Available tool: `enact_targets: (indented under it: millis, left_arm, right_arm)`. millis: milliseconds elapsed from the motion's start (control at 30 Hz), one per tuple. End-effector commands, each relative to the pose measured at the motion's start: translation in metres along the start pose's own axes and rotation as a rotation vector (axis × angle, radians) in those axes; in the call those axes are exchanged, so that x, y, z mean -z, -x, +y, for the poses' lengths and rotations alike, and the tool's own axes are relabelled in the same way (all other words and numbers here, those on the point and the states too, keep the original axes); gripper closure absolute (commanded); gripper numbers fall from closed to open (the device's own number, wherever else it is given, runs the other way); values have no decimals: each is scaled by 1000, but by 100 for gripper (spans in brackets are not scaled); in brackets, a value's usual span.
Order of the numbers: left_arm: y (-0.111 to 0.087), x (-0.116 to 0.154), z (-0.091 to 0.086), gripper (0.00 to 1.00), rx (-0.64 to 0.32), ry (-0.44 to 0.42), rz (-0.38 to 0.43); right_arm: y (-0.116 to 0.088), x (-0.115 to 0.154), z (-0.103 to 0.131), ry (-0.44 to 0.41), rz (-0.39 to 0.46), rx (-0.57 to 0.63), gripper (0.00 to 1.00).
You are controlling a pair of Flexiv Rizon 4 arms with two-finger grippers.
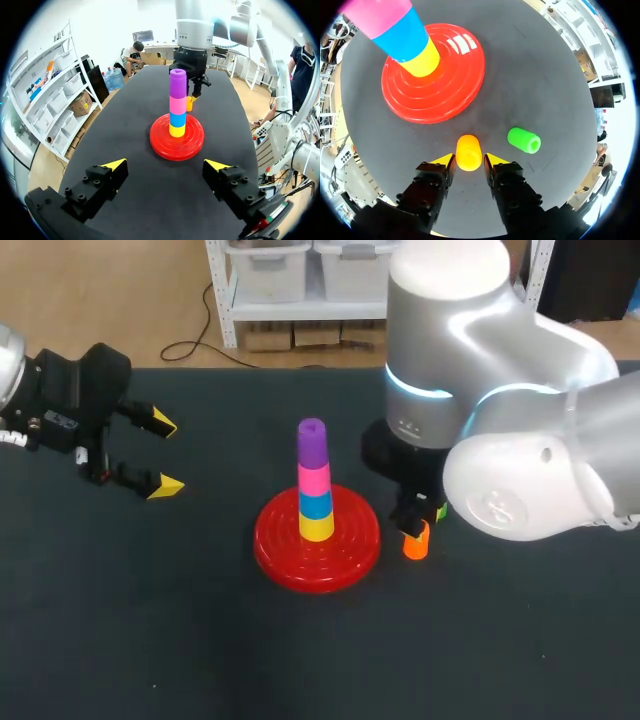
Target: Pick up and stack the cylinders on the red base in this order: pink,purple,orange,green
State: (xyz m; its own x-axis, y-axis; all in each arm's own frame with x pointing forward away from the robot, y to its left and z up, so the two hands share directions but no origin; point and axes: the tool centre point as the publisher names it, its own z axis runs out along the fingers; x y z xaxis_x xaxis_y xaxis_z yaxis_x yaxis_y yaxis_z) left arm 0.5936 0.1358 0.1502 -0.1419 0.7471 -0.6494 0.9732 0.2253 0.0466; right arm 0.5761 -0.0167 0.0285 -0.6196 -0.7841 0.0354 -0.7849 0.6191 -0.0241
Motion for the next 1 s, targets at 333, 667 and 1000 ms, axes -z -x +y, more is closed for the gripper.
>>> enact_targets:
  millis: [333, 667, 1000]
  left_arm:
    - [-1, 0, 1, 0, -1, -2, -1]
    - [-1, 0, 1, 0, -1, -2, -1]
    - [-1, 0, 1, 0, -1, -2, -1]
  right_arm:
    - [4, -1, 1, -1, -2, 5, 63]
    - [0, 11, 0, -11, 9, 10, 100]
    - [10, 103, -11, -22, 5, -1, 100]
